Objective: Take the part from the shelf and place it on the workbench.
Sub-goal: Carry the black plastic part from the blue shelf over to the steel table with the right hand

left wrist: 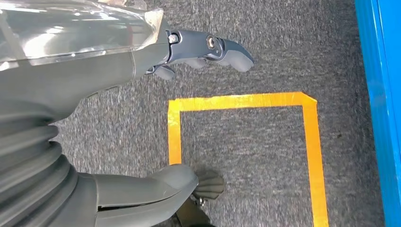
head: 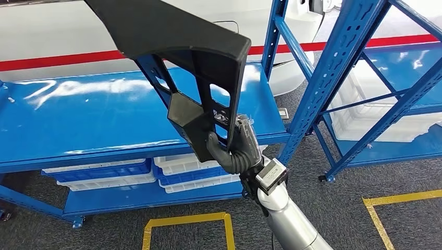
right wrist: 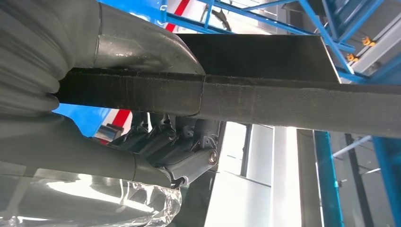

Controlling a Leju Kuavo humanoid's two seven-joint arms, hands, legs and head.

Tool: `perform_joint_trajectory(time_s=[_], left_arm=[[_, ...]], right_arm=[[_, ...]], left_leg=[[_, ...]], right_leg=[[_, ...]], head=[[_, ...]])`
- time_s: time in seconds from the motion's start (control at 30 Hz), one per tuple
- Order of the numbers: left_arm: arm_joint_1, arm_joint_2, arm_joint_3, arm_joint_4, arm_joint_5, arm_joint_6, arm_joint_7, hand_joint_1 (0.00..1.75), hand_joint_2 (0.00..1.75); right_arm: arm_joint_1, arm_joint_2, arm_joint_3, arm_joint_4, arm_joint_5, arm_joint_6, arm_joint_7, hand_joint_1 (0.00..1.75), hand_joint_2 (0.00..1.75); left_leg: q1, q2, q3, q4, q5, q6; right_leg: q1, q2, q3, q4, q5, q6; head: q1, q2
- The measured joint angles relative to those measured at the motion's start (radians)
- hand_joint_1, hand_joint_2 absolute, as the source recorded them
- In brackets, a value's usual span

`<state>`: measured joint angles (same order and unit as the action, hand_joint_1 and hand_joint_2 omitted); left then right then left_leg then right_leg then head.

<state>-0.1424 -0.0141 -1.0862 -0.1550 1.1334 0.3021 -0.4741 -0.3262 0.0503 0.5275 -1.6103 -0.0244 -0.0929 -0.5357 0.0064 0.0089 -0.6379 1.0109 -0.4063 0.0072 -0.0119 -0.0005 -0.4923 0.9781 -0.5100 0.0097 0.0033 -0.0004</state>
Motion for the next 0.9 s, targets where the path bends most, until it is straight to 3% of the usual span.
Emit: perform_joint_trajectory(time_s=[0.03,0.1,0.13,0.17,0.2,0.23,0.3,0.37,0.4,0.47,0.5,0.53,0.6,0.63,0.67,0.7,0.73,0.8,0.87,0.9], left_arm=[[0.000,0.000,0.000,0.000,0.000,0.000,0.000,0.00,1.75],[0.000,-0.001,0.000,0.000,0.000,0.000,0.001,0.00,1.75],[0.000,-0.001,0.000,0.000,0.000,0.000,0.001,0.00,1.75],[0.000,-0.001,0.000,0.000,0.000,0.000,0.001,0.00,1.75],[0.000,-0.001,0.000,0.000,0.000,-0.001,0.001,0.00,1.75],[0.000,-0.001,0.000,0.000,0.000,-0.001,0.001,0.00,1.75],[-0.001,-0.001,0.000,0.000,0.002,-0.002,0.001,0.00,1.75],[-0.002,-0.001,0.000,0.000,0.005,-0.001,0.000,0.00,1.75],[-0.003,-0.001,0.000,0.000,0.007,-0.001,-0.001,0.00,1.75],[-0.003,-0.001,0.000,0.000,0.008,-0.001,-0.001,0.00,1.75],[-0.004,-0.002,0.000,0.000,0.009,-0.001,-0.001,0.00,1.75],[-0.005,-0.003,0.000,0.000,0.009,-0.001,-0.001,0.00,1.75],[-0.007,-0.004,0.000,0.000,0.010,0.000,0.000,0.00,1.75],[-0.007,-0.004,0.000,0.000,0.010,0.000,0.001,0.00,1.75],[-0.008,-0.004,0.000,0.000,0.010,0.000,0.002,0.00,1.75],[-0.008,-0.004,0.000,0.000,0.010,-0.001,0.003,0.00,1.75],[-0.008,-0.005,0.000,0.000,0.009,-0.001,0.003,0.00,1.75],[-0.008,-0.006,0.000,0.000,0.008,-0.002,0.004,0.00,1.75],[-0.010,-0.005,0.000,0.000,0.007,-0.003,0.003,0.00,1.75],[-0.010,-0.005,0.000,0.000,0.007,-0.003,0.003,0.00,1.75]], right_arm=[[-0.001,0.000,0.000,0.000,0.001,0.001,0.000,1.75,1.75],[-0.002,0.001,0.000,0.000,0.002,0.002,0.000,1.75,1.75],[-0.002,0.001,0.000,0.000,0.005,0.004,0.000,1.75,1.75],[-0.001,0.001,0.000,0.000,0.009,0.006,0.000,1.75,1.75],[-0.001,0.000,0.000,0.001,0.013,0.010,0.000,1.75,1.75],[-0.001,0.000,0.000,0.001,0.018,0.013,0.000,1.75,1.75],[-0.001,0.001,0.000,0.001,0.024,0.019,0.000,1.75,1.75],[-0.003,0.003,0.000,0.001,0.028,0.025,0.000,1.75,1.75],[-0.005,0.005,0.000,0.001,0.031,0.027,-0.001,1.75,1.75],[-0.007,0.008,0.001,0.001,0.033,0.031,-0.001,1.75,1.75],[-0.008,0.010,0.001,0.001,0.034,0.032,-0.002,1.75,1.75],[-0.008,0.010,0.001,0.001,0.036,0.033,-0.002,1.75,1.75],[-0.008,0.010,0.000,0.001,0.044,0.037,-0.003,1.75,1.75],[-0.006,0.010,0.000,0.001,0.049,0.039,-0.003,1.75,1.75],[-0.004,0.010,-0.001,0.001,0.054,0.041,-0.003,1.75,1.75],[-0.002,0.010,-0.001,0.001,0.057,0.041,-0.003,1.75,1.75],[0.000,0.010,-0.001,0.001,0.061,0.041,-0.003,1.75,1.75],[0.003,0.011,-0.002,0.000,0.068,0.041,-0.004,1.75,1.75],[0.007,0.015,-0.002,-0.001,0.077,0.041,-0.006,1.75,1.75],[0.010,0.018,-0.002,-0.002,0.080,0.041,-0.008,1.75,1.75]], left_leg=[[0.003,-0.003,-0.011,0.026,-0.033,-0.005],[0.007,-0.007,-0.044,0.134,-0.130,-0.015],[0.008,-0.007,-0.059,0.198,-0.166,-0.020],[0.010,-0.007,-0.066,0.245,-0.180,-0.023],[0.011,-0.007,-0.058,0.264,-0.171,-0.024],[0.012,-0.007,-0.033,0.248,-0.146,-0.023],[0.013,-0.008,0.059,0.131,-0.106,-0.018],[0.009,-0.012,0.135,0.015,-0.112,-0.009],[0.005,-0.013,0.147,-0.010,-0.121,-0.003],[0.002,-0.010,0.139,-0.020,-0.107,0.013],[0.002,-0.008,0.130,-0.024,-0.095,0.023],[0.003,-0.005,0.119,-0.028,-0.081,0.033],[0.003,-0.002,0.089,-0.032,-0.053,0.043],[0.003,-0.001,0.072,-0.031,-0.040,0.044],[0.002,0.000,0.055,-0.030,-0.027,0.043],[0.002,0.002,0.038,-0.029,-0.014,0.042],[0.002,0.003,0.021,-0.028,-0.001,0.040],[0.002,0.004,-0.008,-0.025,0.023,0.033],[-0.001,0.003,-0.025,-0.020,0.043,0.023],[-0.002,0.003,-0.029,-0.019,0.053,0.018]], right_leg=[[-0.004,-0.002,-0.009,-0.001,0.010,-0.011],[-0.004,-0.004,-0.031,0.001,0.032,-0.025],[-0.002,-0.004,-0.045,0.002,0.042,-0.026],[-0.001,-0.004,-0.059,0.005,0.052,-0.025],[0.000,-0.004,-0.074,0.008,0.060,-0.023],[0.000,-0.004,-0.088,0.012,0.068,-0.021],[0.000,-0.003,-0.111,0.022,0.082,-0.013],[0.002,-0.004,-0.123,0.027,0.095,0.000],[0.002,-0.005,-0.126,0.027,0.103,0.007],[0.002,-0.006,-0.129,0.024,0.116,0.021],[0.002,-0.006,-0.138,0.032,0.107,0.023],[0.002,-0.005,-0.152,0.055,0.082,0.019],[0.002,-0.002,-0.188,0.154,-0.008,0.005],[0.001,-0.002,-0.203,0.220,-0.048,0.003],[0.001,-0.002,-0.209,0.277,-0.069,0.008],[0.001,-0.002,-0.204,0.313,-0.067,0.019],[0.000,-0.002,-0.182,0.315,-0.047,0.032],[-0.001,-0.002,-0.088,0.216,-0.006,0.046],[0.003,-0.001,0.022,0.057,-0.020,0.036],[0.006,0.000,0.052,0.005,-0.035,0.029]], head=[[-0.001,0.000],[-0.002,0.000],[-0.003,0.000],[-0.003,0.000],[-0.003,0.000],[-0.003,0.000],[-0.003,0.000],[-0.002,0.000],[-0.002,0.000],[-0.002,0.000],[-0.002,0.000],[-0.001,0.000],[0.001,0.000],[0.003,0.000],[0.003,0.000],[0.003,0.000],[0.003,0.000],[0.003,0.000],[0.002,0.000],[0.001,0.000]])
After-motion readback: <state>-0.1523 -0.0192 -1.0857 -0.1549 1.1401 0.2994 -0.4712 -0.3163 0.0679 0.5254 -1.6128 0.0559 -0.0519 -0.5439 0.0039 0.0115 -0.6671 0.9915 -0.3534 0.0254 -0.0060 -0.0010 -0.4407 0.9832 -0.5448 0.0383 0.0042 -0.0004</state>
